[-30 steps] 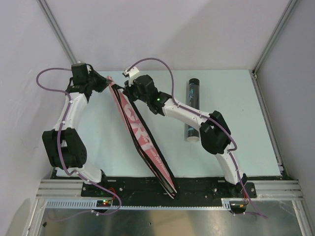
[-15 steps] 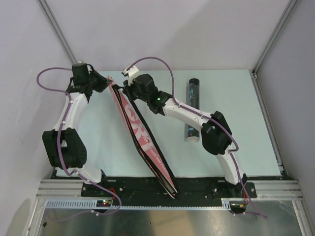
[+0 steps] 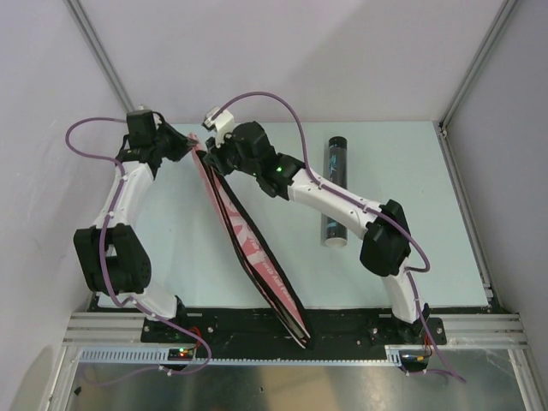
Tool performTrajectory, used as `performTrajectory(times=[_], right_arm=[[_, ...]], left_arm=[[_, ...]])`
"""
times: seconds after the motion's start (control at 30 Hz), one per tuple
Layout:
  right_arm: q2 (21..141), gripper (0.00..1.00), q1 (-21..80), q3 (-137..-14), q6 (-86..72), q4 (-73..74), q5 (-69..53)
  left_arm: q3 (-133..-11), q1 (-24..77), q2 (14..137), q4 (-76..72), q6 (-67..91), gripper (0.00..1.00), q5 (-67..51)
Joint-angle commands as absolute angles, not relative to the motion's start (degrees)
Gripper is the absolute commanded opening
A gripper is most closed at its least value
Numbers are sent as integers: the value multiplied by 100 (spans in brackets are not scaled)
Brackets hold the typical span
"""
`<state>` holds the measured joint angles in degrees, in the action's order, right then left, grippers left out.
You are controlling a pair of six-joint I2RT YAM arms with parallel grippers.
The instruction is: Pack up the badminton gear
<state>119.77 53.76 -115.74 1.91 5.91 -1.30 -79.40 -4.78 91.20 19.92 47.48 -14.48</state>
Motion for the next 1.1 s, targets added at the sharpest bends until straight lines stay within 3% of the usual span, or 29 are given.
performTrajectory(times=[0.0, 0.2, 0.37, 0.43, 0.6, 0.7, 0.83, 1.07], right_arm=[[11888, 2, 5514, -12245, -224, 1369, -1024], [12324, 21, 5545, -12411, -1174, 1590, -1317], [12613, 19, 5439, -12563, -1863, 1863, -1269], [12599, 24, 5431, -12521, -1912, 1929, -1181], [12517, 48, 5334, -12709, -1919, 2416, -1374], [12204, 57, 5224, -12497, -1905, 2287, -1662], [11928, 60, 5002, -12363, -1972, 2100, -1898], [11766, 56, 4526, -11937, -2408, 1350, -2191]], left_arm=[[-7848, -471, 8984, 2038, 4617, 0, -1382], [-7839, -473, 8994, 2028, 4675, 0, -1429], [-7785, -492, 8952, 2023, 4601, 0, -1357], [-7776, -519, 8935, 2022, 4578, 0, -1374], [-7771, -544, 9001, 1989, 4527, 0, -1576], [-7770, -538, 9019, 1973, 4430, 0, -1700], [-7756, -541, 8953, 1937, 4284, 0, -1765], [-7754, -540, 8993, 1821, 4101, 0, -2126]])
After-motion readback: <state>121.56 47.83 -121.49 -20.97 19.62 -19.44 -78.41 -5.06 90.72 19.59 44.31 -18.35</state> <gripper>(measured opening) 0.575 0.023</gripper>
